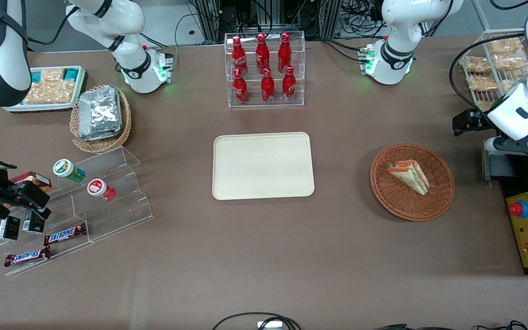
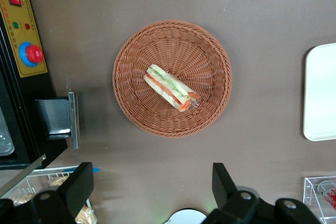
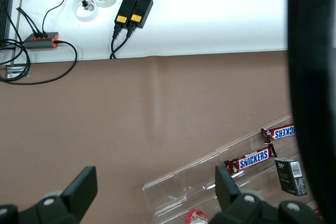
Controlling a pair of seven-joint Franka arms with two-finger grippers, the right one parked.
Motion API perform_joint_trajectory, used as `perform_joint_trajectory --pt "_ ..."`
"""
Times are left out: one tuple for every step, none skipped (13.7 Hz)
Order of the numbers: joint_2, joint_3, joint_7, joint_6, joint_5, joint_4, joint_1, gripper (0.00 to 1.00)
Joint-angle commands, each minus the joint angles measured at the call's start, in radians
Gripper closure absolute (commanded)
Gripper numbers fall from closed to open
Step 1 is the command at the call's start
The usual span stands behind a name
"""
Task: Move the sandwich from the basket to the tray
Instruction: 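Move the left gripper over the sandwich in the wicker basket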
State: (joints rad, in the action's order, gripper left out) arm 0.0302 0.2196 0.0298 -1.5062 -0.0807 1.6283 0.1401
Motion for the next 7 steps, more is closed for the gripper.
perform_joint_trajectory --pt "0.002 -0.003 -0.111 -0.058 -0.008 0.079 -0.008 0.00" --pt "0.004 -0.003 -0.163 -0.083 -0.007 0.114 -0.008 0.00" --pt "0.001 -0.003 -0.221 -0.129 -0.005 0.160 -0.008 0.00" --pt "-0.001 -0.003 -0.302 -0.168 -0.005 0.198 -0.013 0.00" --pt "-0.001 0.000 -0.373 -0.204 -0.007 0.235 -0.017 0.00" --pt "-0.004 0.001 -0.414 -0.244 -0.005 0.270 -0.019 0.00" --pt "-0.004 0.003 -0.463 -0.285 -0.002 0.307 -0.019 0.00"
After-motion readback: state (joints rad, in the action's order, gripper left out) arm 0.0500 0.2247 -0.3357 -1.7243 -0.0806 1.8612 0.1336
